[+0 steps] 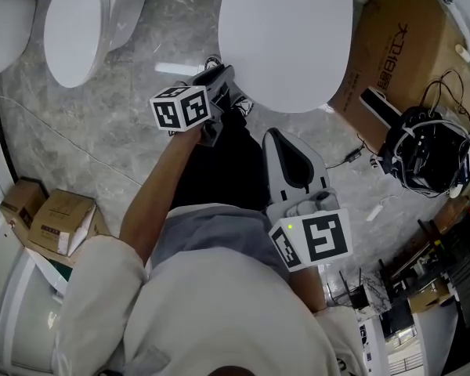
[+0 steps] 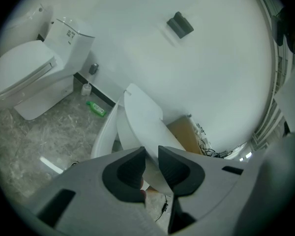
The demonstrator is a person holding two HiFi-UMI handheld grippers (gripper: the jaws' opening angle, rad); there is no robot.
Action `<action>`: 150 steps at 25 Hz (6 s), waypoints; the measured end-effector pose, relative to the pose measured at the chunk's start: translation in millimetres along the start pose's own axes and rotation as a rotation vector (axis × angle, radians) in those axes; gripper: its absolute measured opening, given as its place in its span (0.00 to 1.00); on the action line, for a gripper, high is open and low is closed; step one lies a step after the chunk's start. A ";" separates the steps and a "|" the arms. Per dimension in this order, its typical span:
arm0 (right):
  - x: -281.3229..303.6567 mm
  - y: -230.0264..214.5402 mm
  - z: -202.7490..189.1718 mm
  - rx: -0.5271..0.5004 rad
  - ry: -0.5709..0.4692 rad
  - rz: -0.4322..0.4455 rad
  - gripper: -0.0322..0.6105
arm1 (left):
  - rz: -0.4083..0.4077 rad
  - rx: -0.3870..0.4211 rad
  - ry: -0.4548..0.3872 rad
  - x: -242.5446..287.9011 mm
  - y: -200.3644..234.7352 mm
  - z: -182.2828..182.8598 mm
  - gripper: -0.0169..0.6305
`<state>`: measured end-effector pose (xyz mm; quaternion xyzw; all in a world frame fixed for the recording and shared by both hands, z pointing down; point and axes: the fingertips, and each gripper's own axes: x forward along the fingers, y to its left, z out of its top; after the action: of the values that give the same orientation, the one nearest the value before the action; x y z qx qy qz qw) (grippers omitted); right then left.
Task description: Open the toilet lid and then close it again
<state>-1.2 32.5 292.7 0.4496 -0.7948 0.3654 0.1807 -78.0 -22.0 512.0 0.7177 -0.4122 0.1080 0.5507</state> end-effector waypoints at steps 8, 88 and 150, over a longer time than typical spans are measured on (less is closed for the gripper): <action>-0.4 11.4 22.5 -0.027 -0.019 0.005 0.07 | -0.044 -0.029 -0.023 -7.8 -17.2 22.4 0.14; 7.9 14.2 162.1 -0.094 -0.200 -0.139 0.07 | -0.411 -0.061 -0.140 -12.3 -134.5 220.5 0.17; -26.7 -56.3 169.1 -0.023 -0.237 -0.251 0.07 | -0.334 0.184 -0.322 40.1 -178.2 356.8 0.15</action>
<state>67.5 -96.1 186.9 0.5832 -0.7522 0.2753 0.1352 -32.5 -345.2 279.3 0.8309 -0.3590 -0.0633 0.4203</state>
